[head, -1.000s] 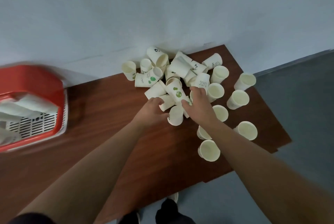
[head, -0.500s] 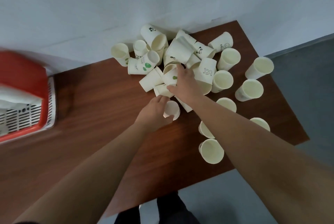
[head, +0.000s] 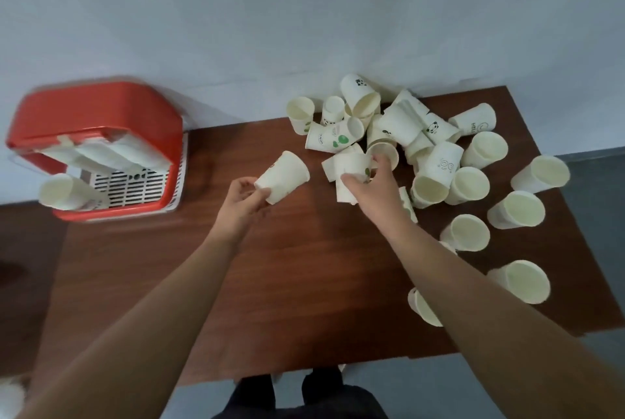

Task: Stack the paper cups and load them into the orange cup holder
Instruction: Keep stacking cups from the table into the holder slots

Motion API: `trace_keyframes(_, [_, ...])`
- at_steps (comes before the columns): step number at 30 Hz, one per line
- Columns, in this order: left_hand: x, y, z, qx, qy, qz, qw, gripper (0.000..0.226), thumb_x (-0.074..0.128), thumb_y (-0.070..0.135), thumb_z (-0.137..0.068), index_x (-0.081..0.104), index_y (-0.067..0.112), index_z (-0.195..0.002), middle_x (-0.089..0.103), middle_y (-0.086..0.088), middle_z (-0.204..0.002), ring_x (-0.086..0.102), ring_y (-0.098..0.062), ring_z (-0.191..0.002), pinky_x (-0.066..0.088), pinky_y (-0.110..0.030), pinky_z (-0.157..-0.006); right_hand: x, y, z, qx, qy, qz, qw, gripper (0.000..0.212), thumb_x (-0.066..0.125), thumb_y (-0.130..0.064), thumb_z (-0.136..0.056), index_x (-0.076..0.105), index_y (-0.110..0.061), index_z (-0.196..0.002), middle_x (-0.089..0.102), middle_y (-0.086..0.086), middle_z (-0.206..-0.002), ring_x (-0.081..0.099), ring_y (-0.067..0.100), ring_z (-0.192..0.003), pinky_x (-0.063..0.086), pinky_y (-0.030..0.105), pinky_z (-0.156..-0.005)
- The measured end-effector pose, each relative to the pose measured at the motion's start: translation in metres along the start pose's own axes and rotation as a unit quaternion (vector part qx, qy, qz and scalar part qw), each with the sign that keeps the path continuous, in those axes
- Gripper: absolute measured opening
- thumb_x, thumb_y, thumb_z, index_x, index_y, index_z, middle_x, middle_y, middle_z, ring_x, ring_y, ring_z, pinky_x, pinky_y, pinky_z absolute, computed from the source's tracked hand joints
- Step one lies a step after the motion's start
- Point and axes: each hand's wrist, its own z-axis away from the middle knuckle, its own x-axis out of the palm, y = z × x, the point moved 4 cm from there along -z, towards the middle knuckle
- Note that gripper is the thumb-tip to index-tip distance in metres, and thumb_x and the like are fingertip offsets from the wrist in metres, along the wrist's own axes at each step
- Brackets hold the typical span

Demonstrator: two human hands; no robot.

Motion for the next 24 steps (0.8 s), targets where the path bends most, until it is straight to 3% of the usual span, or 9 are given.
trace_keyframes(2, [-0.015, 0.005, 0.008, -0.003, -0.017, -0.003, 1.000, 0.037, 0.073, 0.012, -0.088, 0.052, 0.024, -0.116, 0.058, -0.020, -0.131, 0.068, -0.027, -0.101, 0.052, -0.035, -0.078, 0.030, -0.015, 0.011, 0.010, -0.040, -0.038, 0.998, 0.075, 0.071, -0.030, -0.087, 0.030, -0.029, -0.150, 0.052, -0.001, -0.131, 0.059, 0.008, -0.099, 0.047, 0.019, -0.069])
trace_keyframes(5, [-0.041, 0.014, 0.020, 0.002, -0.069, -0.088, 0.994, 0.080, 0.081, 0.020, -0.072, 0.040, 0.049, -0.134, 0.062, -0.018, -0.126, 0.071, -0.031, -0.103, 0.058, -0.044, -0.089, 0.072, -0.045, 0.028, -0.024, -0.092, -0.052, 0.994, 0.071, 0.069, -0.030, -0.089, 0.032, -0.037, -0.150, 0.046, -0.007, -0.140, 0.055, 0.003, -0.105, 0.043, 0.014, -0.069])
trace_keyframes(8, [-0.073, 0.027, 0.037, 0.040, -0.114, -0.118, 0.986, 0.097, 0.078, 0.011, -0.076, 0.028, 0.056, -0.145, 0.055, -0.009, -0.135, 0.064, -0.030, -0.117, 0.055, -0.050, -0.098, 0.111, -0.075, 0.041, -0.061, -0.131, -0.027, 0.989, 0.068, 0.069, -0.029, -0.090, 0.036, -0.038, -0.148, 0.043, -0.009, -0.146, 0.050, 0.007, -0.115, 0.041, 0.012, -0.068])
trace_keyframes(12, [-0.134, 0.042, 0.050, 0.065, -0.057, -0.170, 0.982, 0.087, 0.079, 0.023, -0.083, 0.025, 0.045, -0.149, 0.053, 0.003, -0.136, 0.057, -0.018, -0.121, 0.051, -0.040, -0.103, 0.166, -0.110, 0.058, -0.093, -0.172, 0.010, 0.981, 0.068, 0.070, -0.024, -0.091, 0.036, -0.037, -0.149, 0.041, -0.006, -0.148, 0.047, 0.006, -0.112, 0.043, 0.004, -0.059])
trace_keyframes(15, [-0.189, 0.049, 0.051, 0.053, 0.019, -0.137, 0.989, 0.075, 0.078, 0.049, -0.080, 0.041, 0.029, -0.142, 0.058, 0.006, -0.134, 0.056, -0.014, -0.123, 0.044, -0.040, -0.108, 0.215, -0.134, 0.075, -0.111, -0.200, 0.042, 0.973, 0.069, 0.071, -0.023, -0.091, 0.036, -0.038, -0.149, 0.042, -0.008, -0.145, 0.049, 0.001, -0.099, 0.041, 0.000, -0.054])
trace_keyframes(17, [-0.225, 0.056, 0.051, 0.064, 0.069, -0.108, 0.990, 0.063, 0.076, 0.052, -0.082, 0.050, 0.022, -0.132, 0.064, 0.008, -0.126, 0.060, -0.011, -0.119, 0.047, -0.035, -0.103, 0.248, -0.148, 0.085, -0.116, -0.211, 0.048, 0.969, 0.070, 0.072, -0.025, -0.090, 0.036, -0.039, -0.149, 0.043, -0.012, -0.138, 0.050, -0.005, -0.092, 0.043, 0.005, -0.057])
trace_keyframes(19, [-0.258, 0.066, 0.052, 0.088, 0.097, -0.095, 0.987, 0.055, 0.076, 0.049, -0.084, 0.053, 0.022, -0.126, 0.066, 0.009, -0.122, 0.063, -0.009, -0.115, 0.049, -0.027, -0.095, 0.281, -0.160, 0.094, -0.116, -0.218, 0.046, 0.968, 0.070, 0.072, -0.026, -0.089, 0.037, -0.038, -0.148, 0.044, -0.016, -0.132, 0.049, -0.007, -0.093, 0.043, 0.009, -0.063])
trace_keyframes(22, [-0.304, 0.078, 0.050, 0.117, 0.074, -0.098, 0.985, 0.053, 0.077, 0.040, -0.086, 0.051, 0.032, -0.132, 0.066, 0.019, -0.120, 0.063, 0.001, -0.111, 0.049, -0.014, -0.087, 0.328, -0.174, 0.104, -0.112, -0.230, 0.034, 0.966, 0.071, 0.073, -0.026, -0.088, 0.038, -0.037, -0.148, 0.048, -0.014, -0.136, 0.053, -0.004, -0.100, 0.046, 0.010, -0.067])
trace_keyframes(24, [-0.335, 0.085, 0.046, 0.122, 0.072, -0.129, 0.982, 0.062, 0.077, 0.042, -0.085, 0.050, 0.036, -0.140, 0.063, 0.018, -0.126, 0.061, 0.000, -0.114, 0.048, -0.017, -0.092, 0.357, -0.180, 0.108, -0.111, -0.237, 0.028, 0.965, 0.073, 0.075, -0.026, -0.086, 0.038, -0.037, -0.148, 0.049, -0.011, -0.139, 0.054, 0.000, -0.106, 0.048, 0.008, -0.065])
